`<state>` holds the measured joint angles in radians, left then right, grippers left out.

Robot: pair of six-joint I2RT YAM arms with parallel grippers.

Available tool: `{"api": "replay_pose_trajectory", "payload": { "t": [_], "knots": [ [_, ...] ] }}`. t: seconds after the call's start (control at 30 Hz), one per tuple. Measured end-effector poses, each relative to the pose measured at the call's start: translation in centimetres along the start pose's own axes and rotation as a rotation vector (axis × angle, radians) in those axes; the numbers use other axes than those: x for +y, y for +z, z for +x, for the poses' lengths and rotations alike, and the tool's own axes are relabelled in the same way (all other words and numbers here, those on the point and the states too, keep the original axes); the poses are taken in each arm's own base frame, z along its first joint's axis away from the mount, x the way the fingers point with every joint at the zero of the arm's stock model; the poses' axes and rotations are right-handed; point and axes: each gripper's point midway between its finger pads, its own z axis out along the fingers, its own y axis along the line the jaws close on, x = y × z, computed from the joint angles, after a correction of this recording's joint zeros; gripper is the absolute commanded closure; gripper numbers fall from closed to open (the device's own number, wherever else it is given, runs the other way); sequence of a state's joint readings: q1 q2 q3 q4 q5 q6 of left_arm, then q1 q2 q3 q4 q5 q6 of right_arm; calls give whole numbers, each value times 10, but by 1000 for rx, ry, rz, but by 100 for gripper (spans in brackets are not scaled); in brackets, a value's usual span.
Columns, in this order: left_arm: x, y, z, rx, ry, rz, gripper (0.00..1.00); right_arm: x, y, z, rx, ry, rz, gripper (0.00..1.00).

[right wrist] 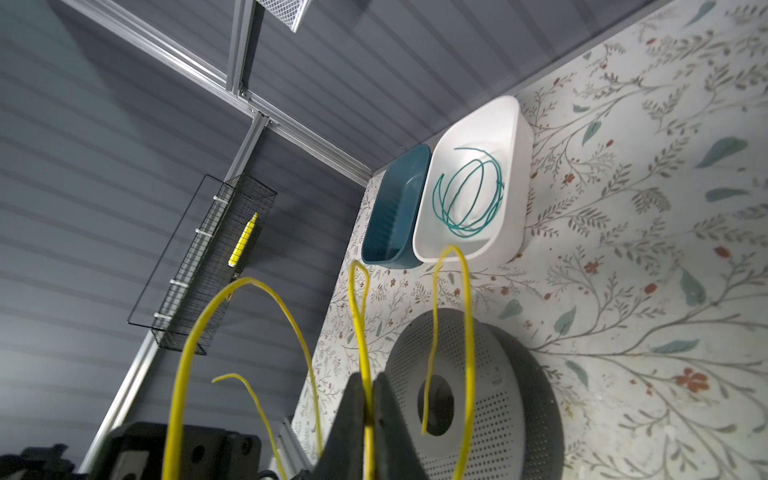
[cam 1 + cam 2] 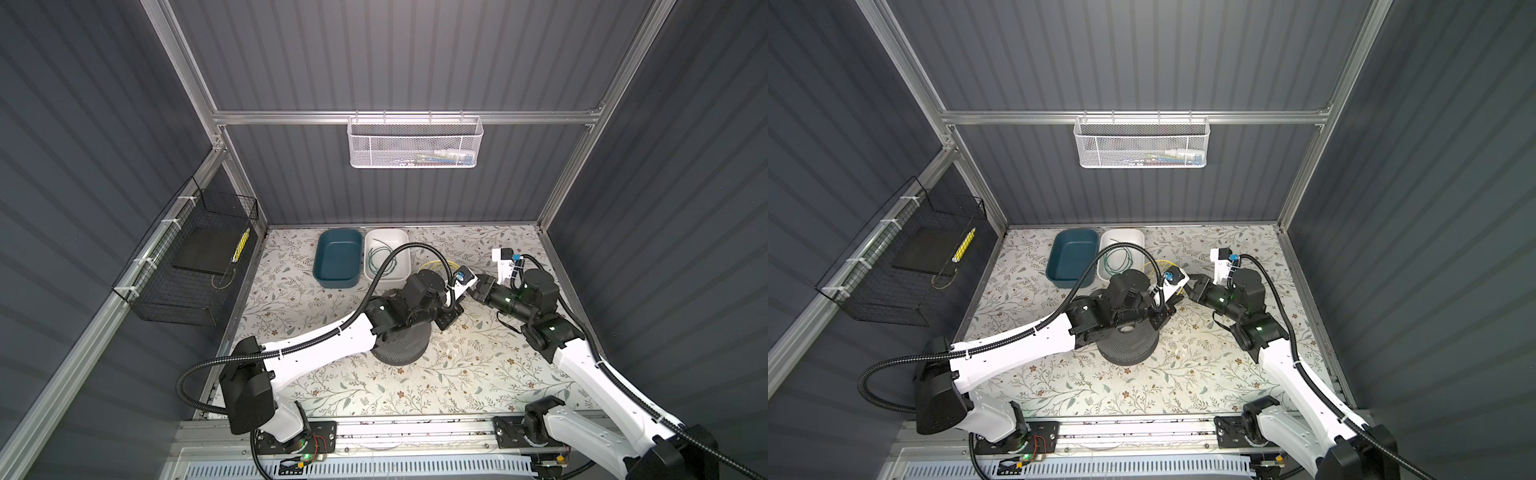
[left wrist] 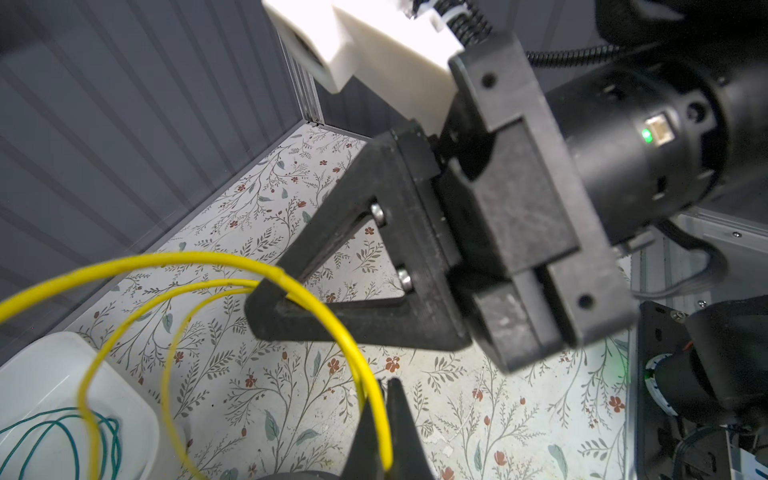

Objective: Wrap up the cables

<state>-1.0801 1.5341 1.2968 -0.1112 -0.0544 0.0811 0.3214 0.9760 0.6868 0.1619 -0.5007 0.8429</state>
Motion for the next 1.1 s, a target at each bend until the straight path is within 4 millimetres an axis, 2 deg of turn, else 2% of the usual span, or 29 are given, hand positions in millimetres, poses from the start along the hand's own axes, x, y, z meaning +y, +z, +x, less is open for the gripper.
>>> {"api": "replay_pose_trajectory", "payload": {
  "t": [0.13, 0.27, 0.37, 0.5, 0.57, 0.7, 0.8, 0.97, 1.1],
  "knots": [
    [0, 0, 0, 0, -1, 5, 100, -7, -3, -5, -23, -9, 34, 100],
    [-1, -7, -1, 1, 0, 12, 100, -26, -16, -30, -113, 4, 101, 100],
    [0, -28, -8, -29, 0, 9, 100, -42, -30, -56, -194, 29, 150, 100],
    [4, -61, -16, -76, -2, -11, 100, -50, -48, -93, -299, 52, 174, 100],
    [9, -73, -14, -83, -5, -31, 100, -52, -57, -110, -347, 65, 175, 100],
    [22, -88, 6, -42, -9, -95, 100, -60, -77, -139, -434, 101, 179, 100],
    [34, -94, 29, 26, -4, -162, 100, -63, -92, -156, -489, 123, 179, 100],
    [58, -96, 62, 165, 46, -306, 100, -61, -116, -181, -576, 153, 149, 100],
    [75, -93, 84, 264, 97, -408, 100, -66, -129, -194, -617, 202, 120, 100]
  ]
}}
